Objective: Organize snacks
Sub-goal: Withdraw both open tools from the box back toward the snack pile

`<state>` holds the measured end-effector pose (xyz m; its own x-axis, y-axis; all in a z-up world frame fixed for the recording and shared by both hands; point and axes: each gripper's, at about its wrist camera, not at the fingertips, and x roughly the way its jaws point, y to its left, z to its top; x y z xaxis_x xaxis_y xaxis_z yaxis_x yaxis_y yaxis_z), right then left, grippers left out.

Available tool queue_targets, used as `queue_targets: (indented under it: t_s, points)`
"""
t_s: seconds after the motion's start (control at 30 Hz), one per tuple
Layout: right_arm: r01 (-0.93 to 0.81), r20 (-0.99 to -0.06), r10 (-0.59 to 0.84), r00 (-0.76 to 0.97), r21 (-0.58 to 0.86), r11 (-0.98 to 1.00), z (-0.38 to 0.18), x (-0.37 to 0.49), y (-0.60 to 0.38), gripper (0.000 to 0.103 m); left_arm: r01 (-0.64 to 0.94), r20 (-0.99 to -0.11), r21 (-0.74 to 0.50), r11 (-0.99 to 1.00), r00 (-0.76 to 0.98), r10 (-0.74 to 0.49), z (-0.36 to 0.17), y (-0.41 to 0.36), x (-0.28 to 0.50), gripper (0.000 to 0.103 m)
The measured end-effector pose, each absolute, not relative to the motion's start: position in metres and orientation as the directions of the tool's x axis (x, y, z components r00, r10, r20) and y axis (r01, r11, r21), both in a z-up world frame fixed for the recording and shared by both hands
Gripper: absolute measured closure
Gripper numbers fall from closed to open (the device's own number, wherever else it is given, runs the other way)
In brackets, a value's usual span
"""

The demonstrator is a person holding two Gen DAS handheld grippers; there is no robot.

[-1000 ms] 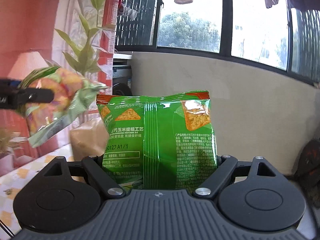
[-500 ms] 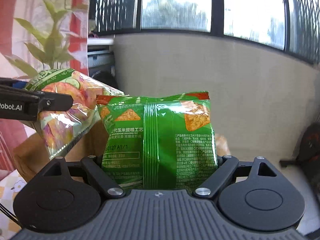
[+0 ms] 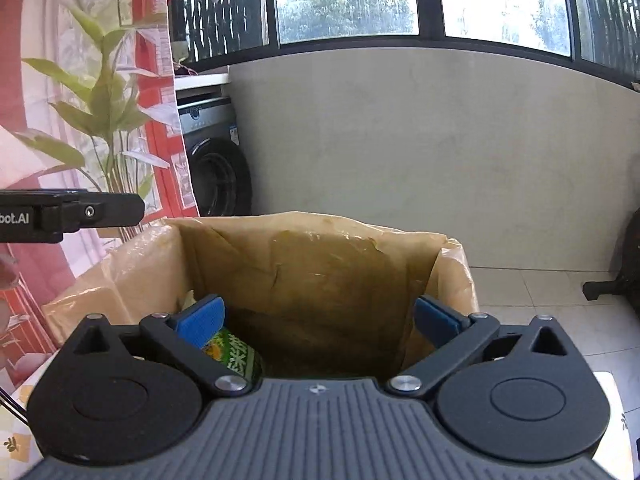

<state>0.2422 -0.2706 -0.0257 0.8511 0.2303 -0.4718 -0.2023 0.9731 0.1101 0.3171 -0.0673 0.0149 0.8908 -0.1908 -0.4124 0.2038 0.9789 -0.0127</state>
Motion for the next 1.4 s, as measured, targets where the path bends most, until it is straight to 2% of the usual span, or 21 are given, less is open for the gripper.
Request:
queue_targets:
  t_s: [0.4,0.93,1.17,1.4]
  points:
    - [-0.177,-0.423,0.227,0.877,0.154,0.972,-0.008,0.151,-0.278,0.0,0.174,-0.379,0.013,0.985,0.912,-0.157,0.024,-0.043,0.243,0.009]
    - [-0.12,-0.436,0.174,0.883,0.147,0.982,-0.05,0.053,-0.262,0.0,0.139,-0.381,-0.003,0.99,0.915,-0.129,-0.019,-0.001,0.14,0.009]
    - [-0.132,-0.45,0.186,0.873,0.149,0.98,-0.075,0.031,-0.242,0.0,0.114,-0.406,-0.035,0.993,0.906,-0.118,-0.043,0.016,0.112,0.009]
    - [-0.137,-0.471,0.185,0.862,0.133,0.982,-0.098,0.019,-0.227,0.0,0.1,-0.431,-0.017,0.995,0.897,-0.097,-0.07,0.023,0.098,0.01]
